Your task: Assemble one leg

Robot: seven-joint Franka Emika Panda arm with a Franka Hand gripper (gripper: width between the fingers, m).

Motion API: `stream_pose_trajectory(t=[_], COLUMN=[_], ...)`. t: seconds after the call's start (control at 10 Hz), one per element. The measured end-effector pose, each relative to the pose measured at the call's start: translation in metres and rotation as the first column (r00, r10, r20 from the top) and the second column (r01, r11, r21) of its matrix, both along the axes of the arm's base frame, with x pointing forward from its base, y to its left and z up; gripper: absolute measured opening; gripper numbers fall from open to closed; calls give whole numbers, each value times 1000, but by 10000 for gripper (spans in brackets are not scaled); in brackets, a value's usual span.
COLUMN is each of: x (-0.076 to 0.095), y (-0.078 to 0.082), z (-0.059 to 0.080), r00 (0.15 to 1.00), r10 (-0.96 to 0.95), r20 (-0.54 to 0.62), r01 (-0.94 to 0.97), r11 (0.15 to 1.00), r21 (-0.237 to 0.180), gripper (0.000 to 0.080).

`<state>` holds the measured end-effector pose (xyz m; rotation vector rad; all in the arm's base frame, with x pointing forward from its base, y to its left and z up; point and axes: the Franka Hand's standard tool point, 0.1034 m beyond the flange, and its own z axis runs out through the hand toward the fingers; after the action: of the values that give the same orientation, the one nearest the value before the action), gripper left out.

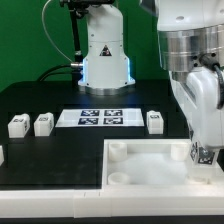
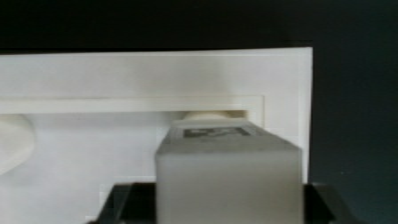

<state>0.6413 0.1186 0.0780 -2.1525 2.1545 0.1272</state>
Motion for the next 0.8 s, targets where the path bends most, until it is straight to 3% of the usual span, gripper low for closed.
stream_pose_trajectory(t=[0.1,0.2,0.3,0.4,0.5,0.8], x=[0,0,-1,0,-1,-1], y=[0,1,3,2,2,1], z=[0,0,0,0,0,-1], r00=[1000,999,992,942,909,726], r10=[29,32,125,333,414,683], r20=[3,3,15,37,46,74], r01=[-29,-32,-125,-333,-414,-682], r11=[1000,1000,992,943,910,730], r21=[0,0,-2,-21,-24,-46], gripper=[392,568,568,635,645,649])
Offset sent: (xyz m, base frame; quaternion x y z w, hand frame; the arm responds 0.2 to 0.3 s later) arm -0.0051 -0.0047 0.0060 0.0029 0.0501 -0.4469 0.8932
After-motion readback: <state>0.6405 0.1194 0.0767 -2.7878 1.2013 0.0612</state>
